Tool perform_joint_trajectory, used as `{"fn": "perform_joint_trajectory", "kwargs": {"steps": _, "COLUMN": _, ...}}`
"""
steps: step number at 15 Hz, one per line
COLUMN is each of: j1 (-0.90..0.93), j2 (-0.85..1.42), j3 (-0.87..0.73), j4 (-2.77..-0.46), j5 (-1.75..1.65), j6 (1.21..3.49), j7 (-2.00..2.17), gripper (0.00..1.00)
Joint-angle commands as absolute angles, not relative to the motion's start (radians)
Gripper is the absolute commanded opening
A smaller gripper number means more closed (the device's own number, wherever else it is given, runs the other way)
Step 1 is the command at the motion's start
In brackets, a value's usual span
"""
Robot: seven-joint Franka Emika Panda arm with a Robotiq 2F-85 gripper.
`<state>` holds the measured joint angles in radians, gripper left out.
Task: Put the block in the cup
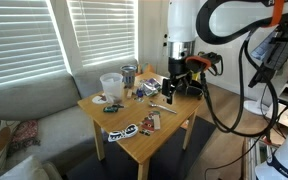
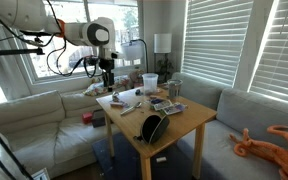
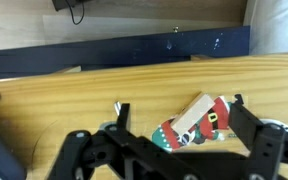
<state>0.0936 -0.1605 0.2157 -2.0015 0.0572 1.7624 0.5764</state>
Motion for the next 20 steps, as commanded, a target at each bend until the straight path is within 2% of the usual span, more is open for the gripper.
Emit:
{"fn": "perform_joint_trajectory", "kwargs": {"steps": 1, "j1": 0.124, "j2": -0.064, "j3": 0.24, "j4": -1.977, "j5": 0.091, "j6": 1.744, "j7": 0.795, "gripper": 1.0}}
{"fn": "perform_joint_trajectory", "kwargs": {"steps": 8, "j1": 0.14, "j2": -0.038, "j3": 0.207, "j4": -2.032, "j5": 0.107, "j6": 1.76, "j7": 0.873, "gripper": 1.0}}
{"fn": "perform_joint_trajectory", "kwargs": {"steps": 13, "j1": 0.125, "j2": -0.019, "j3": 0.184, "j4": -2.03, "j5": 0.006, "j6": 1.948, "j7": 1.064, "gripper": 1.0}}
{"fn": "perform_joint_trajectory", "kwargs": {"steps": 20, "j1": 0.159, "j2": 0.042, "j3": 0.187, "j4": -2.037, "j5": -0.078, "j6": 2.044, "j7": 1.192, "gripper": 1.0}}
